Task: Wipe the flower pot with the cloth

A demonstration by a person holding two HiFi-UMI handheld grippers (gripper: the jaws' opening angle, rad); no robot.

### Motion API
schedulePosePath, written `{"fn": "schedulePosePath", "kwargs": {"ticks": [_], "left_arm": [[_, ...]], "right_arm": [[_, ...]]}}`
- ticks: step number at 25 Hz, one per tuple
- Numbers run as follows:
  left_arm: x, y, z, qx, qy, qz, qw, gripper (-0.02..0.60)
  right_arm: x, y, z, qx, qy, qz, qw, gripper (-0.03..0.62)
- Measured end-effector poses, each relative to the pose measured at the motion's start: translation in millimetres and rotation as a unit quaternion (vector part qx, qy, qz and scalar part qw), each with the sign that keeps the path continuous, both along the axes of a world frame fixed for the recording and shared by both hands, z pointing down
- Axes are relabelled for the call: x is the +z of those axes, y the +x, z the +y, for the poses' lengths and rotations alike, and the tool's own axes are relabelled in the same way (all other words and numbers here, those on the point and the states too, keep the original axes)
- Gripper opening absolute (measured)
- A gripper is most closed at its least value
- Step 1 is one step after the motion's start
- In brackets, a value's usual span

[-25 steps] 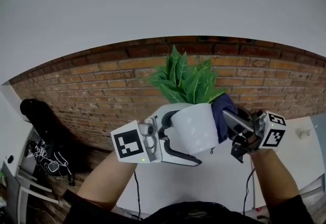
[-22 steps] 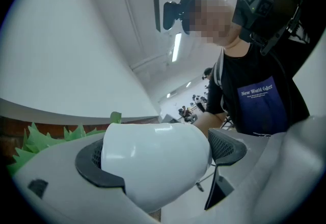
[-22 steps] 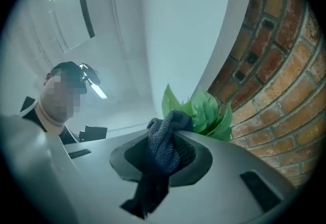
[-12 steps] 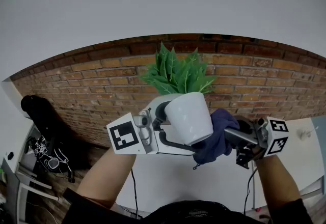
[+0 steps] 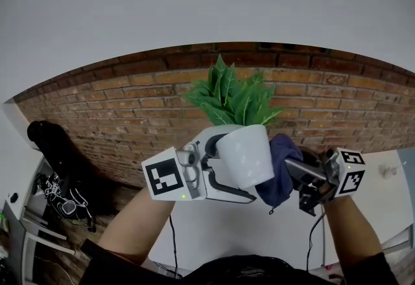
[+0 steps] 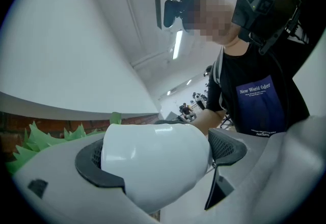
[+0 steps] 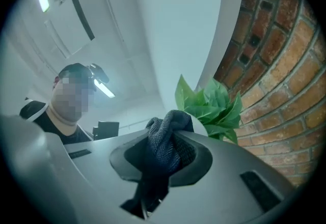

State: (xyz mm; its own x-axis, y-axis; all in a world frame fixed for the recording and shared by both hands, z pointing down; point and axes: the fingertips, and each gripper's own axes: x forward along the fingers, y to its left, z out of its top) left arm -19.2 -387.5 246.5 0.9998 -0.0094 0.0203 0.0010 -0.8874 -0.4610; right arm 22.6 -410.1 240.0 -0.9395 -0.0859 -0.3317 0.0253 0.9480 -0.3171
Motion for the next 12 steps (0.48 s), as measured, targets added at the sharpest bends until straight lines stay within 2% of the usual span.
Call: {"fn": "schedulePosePath", "kwargs": {"ticks": [3, 6, 8, 10, 12], "left_arm": [[3.6, 0.5, -2.0, -0.011, 0.001, -0.001, 0.9999, 0.531], [3.1, 0.8, -6.6, -0.017, -0.005, 0.008, 0.9998, 0.531], [1.2, 1.5, -7.6, -0.013, -0.005, 0.012, 0.9998, 0.531], [3.2, 4.7, -4.2, -0.003, 0.003, 0.002, 1.0000, 0.531], [8.6, 12.2, 2.3, 0.009, 0.017, -0.014, 0.9997, 0.531]], "right_arm": [[11.2, 3.2, 19.1, -0.035, 0.012, 0.016, 0.999, 0.057], [10.7, 7.8, 22.7, -0.039, 0.032, 0.019, 0.999, 0.057], [-1.3, 15.9, 8.8, -0.009, 0.034, -0.005, 0.999, 0.057], [-15.7, 24.7, -16.2, 0.042, 0.020, -0.033, 0.998, 0.057], [-20.5, 24.1, -33.4, 0.082, 0.017, -0.025, 0.996, 0.057]]}}
